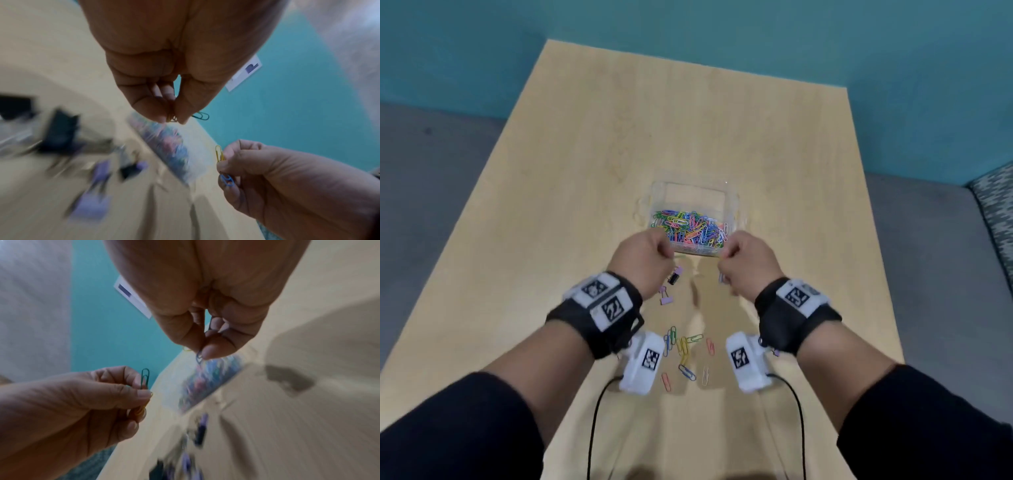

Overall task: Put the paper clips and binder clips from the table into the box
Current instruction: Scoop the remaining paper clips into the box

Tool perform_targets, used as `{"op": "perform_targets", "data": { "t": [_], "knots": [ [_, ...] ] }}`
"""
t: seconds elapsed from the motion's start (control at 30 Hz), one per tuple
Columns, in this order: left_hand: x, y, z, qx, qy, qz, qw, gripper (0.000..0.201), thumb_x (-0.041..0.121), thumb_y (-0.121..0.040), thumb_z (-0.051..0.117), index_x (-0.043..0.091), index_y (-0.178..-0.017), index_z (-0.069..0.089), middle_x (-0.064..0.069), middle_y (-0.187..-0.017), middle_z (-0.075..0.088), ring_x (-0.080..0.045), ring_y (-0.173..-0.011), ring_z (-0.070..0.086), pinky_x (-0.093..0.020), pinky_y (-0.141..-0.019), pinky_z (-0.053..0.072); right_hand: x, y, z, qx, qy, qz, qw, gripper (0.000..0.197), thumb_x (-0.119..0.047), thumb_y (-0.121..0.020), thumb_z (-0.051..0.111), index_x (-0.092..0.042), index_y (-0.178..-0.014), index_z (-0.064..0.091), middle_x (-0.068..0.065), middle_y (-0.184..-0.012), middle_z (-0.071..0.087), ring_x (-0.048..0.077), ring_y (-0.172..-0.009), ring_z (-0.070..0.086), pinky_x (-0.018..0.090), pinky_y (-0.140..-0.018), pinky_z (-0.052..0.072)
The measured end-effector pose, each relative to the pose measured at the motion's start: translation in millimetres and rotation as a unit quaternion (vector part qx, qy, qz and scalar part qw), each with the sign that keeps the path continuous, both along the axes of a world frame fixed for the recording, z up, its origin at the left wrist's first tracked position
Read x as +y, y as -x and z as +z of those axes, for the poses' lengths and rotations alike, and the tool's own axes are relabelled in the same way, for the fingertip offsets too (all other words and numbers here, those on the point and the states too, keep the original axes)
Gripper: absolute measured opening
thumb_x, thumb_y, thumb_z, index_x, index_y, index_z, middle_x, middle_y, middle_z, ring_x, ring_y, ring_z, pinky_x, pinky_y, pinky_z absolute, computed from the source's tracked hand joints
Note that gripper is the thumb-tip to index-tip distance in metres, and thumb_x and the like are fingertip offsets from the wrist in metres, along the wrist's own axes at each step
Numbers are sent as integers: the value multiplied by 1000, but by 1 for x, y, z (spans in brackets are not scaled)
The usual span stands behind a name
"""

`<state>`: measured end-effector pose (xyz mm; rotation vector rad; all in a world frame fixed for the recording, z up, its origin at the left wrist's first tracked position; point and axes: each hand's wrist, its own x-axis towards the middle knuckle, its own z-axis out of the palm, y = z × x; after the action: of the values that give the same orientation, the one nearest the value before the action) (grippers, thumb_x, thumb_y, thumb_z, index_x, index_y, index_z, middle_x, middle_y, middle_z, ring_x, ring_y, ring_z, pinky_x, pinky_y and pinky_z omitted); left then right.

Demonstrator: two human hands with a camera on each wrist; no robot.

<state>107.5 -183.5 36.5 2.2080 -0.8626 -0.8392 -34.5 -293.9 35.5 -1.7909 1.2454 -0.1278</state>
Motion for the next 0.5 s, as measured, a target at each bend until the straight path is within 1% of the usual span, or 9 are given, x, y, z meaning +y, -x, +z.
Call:
{"op": "perform_targets", "data": {
  "t": [0.07, 0.17, 0.2, 0.27, 0.33, 0.37, 0.4, 0.43, 0.5],
  "knots": [
    [-25, -16, 12, -33, 20, -5, 999, 14, 4, -71, 61, 18, -69, 57, 3, -65, 60, -23, -63, 63, -33, -57, 53, -21, -19, 12, -12, 41, 0, 999, 18, 0, -70, 49, -18, -66, 51, 0, -60, 58, 26, -62, 66, 41, -60, 55],
    [-50, -27, 23, -60, 18, -23, 998, 13, 6, -72, 62, 19, -70, 58, 4, -68, 61, -22, -66, 64, -32, -60, 52, -37, -40, 27, -3, 65, 28, 998, 17, -3, -71, 55, -20, -66, 53, 1, -66, 61, 30, -70, 67, 42, -65, 56],
    [-54, -29, 25, -69, 13, -37, 997, 13, 9, -73, 62, 20, -72, 58, 4, -71, 61, -21, -68, 63, -30, -59, 49, -40, -43, 29, -1, 57, 40, 998, 15, -5, -72, 59, -19, -69, 55, 2, -69, 62, 30, -71, 67, 44, -67, 57],
    [-53, -31, 30, -84, 11, -52, 995, 11, 15, -76, 64, 22, -83, 60, 4, -79, 61, -19, -73, 60, -27, -62, 43, -43, -41, 34, -5, 32, 45, 998, 9, -14, -76, 67, -16, -82, 60, 3, -78, 62, 29, -74, 66, 45, -71, 57],
    [-42, -35, 32, -81, 38, -36, 995, 14, 18, -78, 65, 21, -92, 62, 3, -84, 62, -18, -77, 58, -29, -68, 44, -43, -29, 37, -19, 39, 43, 998, 15, -20, -80, 68, -16, -93, 61, 3, -88, 62, 25, -76, 62, 38, -73, 54],
    [-33, -34, 34, -72, 57, -22, 996, 13, 18, -79, 64, 21, -92, 63, 3, -85, 63, -18, -77, 59, -30, -71, 47, -40, -21, 39, -21, 66, 49, 996, 15, -21, -82, 67, -18, -95, 60, 3, -91, 62, 22, -80, 60, 32, -73, 49],
    [-22, -32, 35, -63, 73, -13, 995, 11, 17, -80, 63, 21, -91, 63, 4, -84, 63, -18, -74, 60, -31, -71, 48, -33, -11, 41, -22, 98, 62, 993, 14, -22, -83, 65, -20, -96, 60, 1, -94, 62, 19, -83, 58, 29, -73, 44],
    [-10, -26, 33, -60, 75, -14, 995, 10, 17, -82, 62, 22, -90, 63, 6, -83, 64, -17, -72, 60, -30, -69, 49, -23, 0, 40, -16, 122, 79, 989, 13, -22, -84, 63, -21, -97, 60, 1, -96, 61, 18, -85, 57, 28, -74, 42],
    [17, -7, 25, -73, 40, -52, 995, 10, 16, -84, 58, 24, -87, 64, 7, -82, 64, -17, -70, 62, -28, -66, 49, 3, 21, 29, 22, 134, 143, 980, 17, -20, -86, 58, -19, -103, 62, 2, -101, 60, 20, -89, 57, 28, -77, 42]
  ]
}}
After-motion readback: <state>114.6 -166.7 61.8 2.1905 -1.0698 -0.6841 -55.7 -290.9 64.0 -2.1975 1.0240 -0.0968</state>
